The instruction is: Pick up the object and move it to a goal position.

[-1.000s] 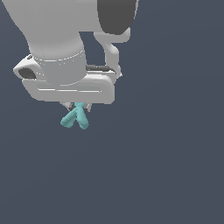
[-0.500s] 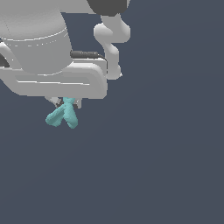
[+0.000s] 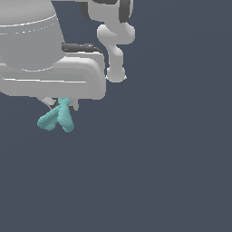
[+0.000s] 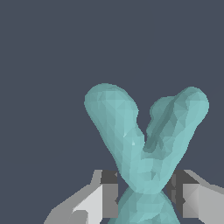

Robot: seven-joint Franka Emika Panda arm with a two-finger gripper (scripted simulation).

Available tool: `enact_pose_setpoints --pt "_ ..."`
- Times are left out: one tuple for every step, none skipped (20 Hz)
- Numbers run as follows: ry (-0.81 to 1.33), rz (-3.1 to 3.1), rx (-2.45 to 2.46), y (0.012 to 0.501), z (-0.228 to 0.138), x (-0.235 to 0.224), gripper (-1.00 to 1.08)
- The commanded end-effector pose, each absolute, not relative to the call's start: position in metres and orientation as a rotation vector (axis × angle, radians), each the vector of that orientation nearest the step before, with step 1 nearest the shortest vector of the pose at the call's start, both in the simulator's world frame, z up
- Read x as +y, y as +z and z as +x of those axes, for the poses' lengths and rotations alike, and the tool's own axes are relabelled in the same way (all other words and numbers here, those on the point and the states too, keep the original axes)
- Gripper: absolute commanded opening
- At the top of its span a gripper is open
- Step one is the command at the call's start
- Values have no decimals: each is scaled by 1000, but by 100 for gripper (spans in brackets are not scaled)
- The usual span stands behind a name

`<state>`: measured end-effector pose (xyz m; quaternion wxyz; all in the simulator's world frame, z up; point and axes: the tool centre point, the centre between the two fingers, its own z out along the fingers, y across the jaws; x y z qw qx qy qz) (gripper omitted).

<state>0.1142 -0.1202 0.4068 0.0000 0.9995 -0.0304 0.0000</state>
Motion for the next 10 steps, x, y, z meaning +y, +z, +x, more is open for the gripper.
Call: enact_pose_setpoints --pt "0 3140 -95 409 115 -121 -100" --pt "0 3140 -95 410 116 -121 -100" --pt "0 3140 -95 410 116 -122 -100" --pt "0 3140 -95 410 116 -122 -100" --pt "0 3140 -95 411 116 -122 -100" --pt "0 3140 -95 411 116 -122 -100" --pt "0 3140 -95 411 117 -122 -100" --pt "0 3140 -95 411 117 -122 -100" --pt "0 3140 -95 411 117 -122 -100" --pt "0 3140 -95 411 117 -122 -100"
